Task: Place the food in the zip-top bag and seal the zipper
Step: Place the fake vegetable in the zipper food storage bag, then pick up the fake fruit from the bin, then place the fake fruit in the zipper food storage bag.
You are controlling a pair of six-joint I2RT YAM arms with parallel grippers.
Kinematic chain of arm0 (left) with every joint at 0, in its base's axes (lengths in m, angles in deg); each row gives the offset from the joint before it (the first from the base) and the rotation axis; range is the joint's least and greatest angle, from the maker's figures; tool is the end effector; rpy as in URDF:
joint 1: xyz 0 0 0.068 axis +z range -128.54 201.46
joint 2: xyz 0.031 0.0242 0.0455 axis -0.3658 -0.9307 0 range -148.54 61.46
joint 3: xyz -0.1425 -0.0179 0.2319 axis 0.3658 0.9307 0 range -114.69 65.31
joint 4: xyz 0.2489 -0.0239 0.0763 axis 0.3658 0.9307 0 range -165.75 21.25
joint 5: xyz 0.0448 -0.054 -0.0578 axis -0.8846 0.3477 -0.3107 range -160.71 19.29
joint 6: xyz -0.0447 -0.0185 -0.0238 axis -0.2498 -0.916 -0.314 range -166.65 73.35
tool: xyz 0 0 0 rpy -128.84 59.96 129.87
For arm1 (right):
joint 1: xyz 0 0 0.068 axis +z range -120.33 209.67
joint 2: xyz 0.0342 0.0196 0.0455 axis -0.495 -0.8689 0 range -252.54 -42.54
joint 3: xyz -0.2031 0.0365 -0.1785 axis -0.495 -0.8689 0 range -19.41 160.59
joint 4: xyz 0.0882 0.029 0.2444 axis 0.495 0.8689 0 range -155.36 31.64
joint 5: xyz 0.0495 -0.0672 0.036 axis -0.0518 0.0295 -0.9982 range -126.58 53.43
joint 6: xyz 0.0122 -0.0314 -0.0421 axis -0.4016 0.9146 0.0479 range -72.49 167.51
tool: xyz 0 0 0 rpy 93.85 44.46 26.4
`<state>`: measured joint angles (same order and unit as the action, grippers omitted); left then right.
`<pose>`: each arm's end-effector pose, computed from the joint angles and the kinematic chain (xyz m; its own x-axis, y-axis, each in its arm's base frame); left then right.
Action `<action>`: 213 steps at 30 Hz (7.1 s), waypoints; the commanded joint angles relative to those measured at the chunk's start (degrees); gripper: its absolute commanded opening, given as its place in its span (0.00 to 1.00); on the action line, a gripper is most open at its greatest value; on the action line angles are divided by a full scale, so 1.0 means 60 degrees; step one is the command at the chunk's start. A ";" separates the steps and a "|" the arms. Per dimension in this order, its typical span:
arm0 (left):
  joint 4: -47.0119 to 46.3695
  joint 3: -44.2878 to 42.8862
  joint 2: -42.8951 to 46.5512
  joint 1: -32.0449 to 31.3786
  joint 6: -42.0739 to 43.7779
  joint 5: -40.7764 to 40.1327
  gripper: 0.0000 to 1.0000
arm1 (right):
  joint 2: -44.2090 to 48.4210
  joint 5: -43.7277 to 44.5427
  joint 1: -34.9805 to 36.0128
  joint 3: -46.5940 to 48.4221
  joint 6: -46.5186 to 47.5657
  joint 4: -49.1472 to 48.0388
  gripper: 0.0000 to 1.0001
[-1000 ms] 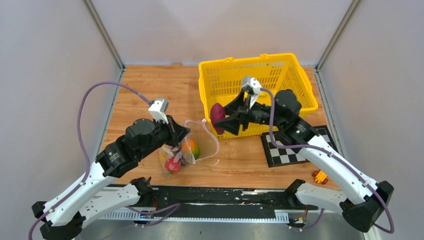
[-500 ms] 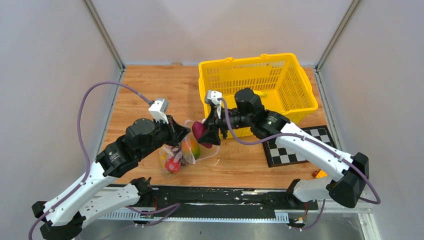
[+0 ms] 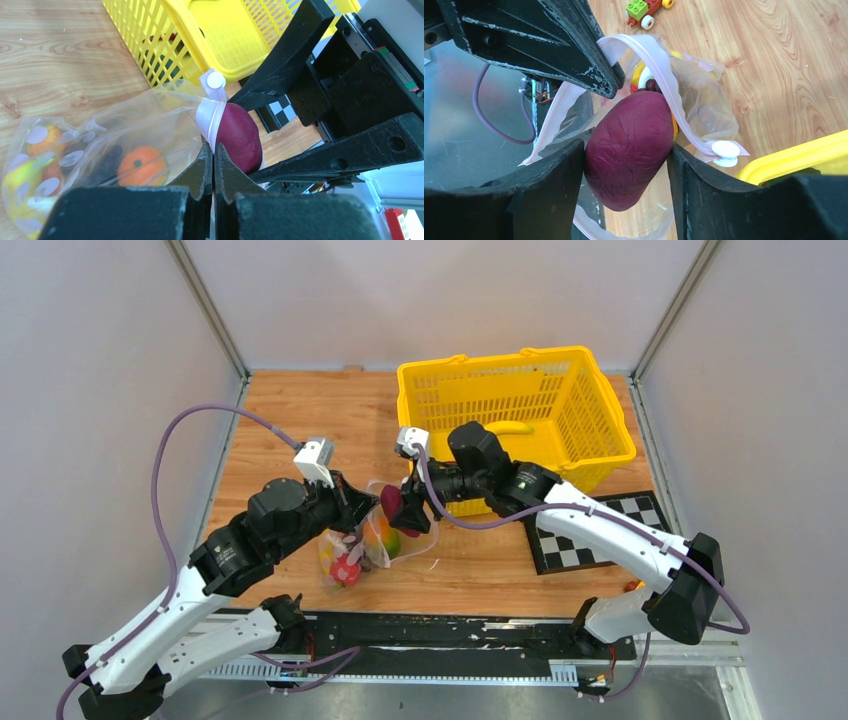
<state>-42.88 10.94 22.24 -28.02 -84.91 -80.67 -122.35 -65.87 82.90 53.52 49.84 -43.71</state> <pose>0.0958 -0.1025 0.3691 -0.5526 -0.2922 -0.7806 0.3814 0.7441 -0.5485 0.1751 0.2636 0.3534 -0.2469 -0.3896 -0.8873 -0.9667 0.1621 0.1979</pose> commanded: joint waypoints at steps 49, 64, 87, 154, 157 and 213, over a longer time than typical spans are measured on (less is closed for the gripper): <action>0.0266 -0.0152 0.0678 -0.0016 -0.0032 -0.0040 0.00 | -0.4140 0.4065 -0.5093 0.2795 -0.2185 0.1708 0.90; 0.0067 -0.0024 0.0384 -0.0015 -0.0186 0.0240 0.00 | -0.6514 0.3027 -0.5069 0.4421 -0.1303 0.3522 0.85; 0.0100 0.0111 0.0459 -0.0016 -0.0083 0.0051 0.00 | -0.5680 0.4537 -0.5433 0.4060 -0.3038 0.1845 0.88; -0.0416 0.0317 -0.0089 -0.0014 -0.0166 -0.0137 0.00 | 0.1990 -0.3662 -0.4916 -0.0968 -0.2323 -0.0811 0.06; -0.0414 0.0342 -0.0062 -0.0009 -0.0186 -0.0142 0.00 | 0.2413 -0.4012 -0.4602 -0.1124 -0.1942 -0.0823 0.07; -0.0082 -0.0037 0.0207 -0.0016 0.1595 0.2155 0.00 | -0.0633 -0.1799 0.0620 0.1931 0.4533 0.5296 0.09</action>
<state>-42.05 13.11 24.43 -28.02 -77.24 -72.45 -123.60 -80.34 86.38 59.81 77.03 -11.47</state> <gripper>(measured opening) 0.007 0.191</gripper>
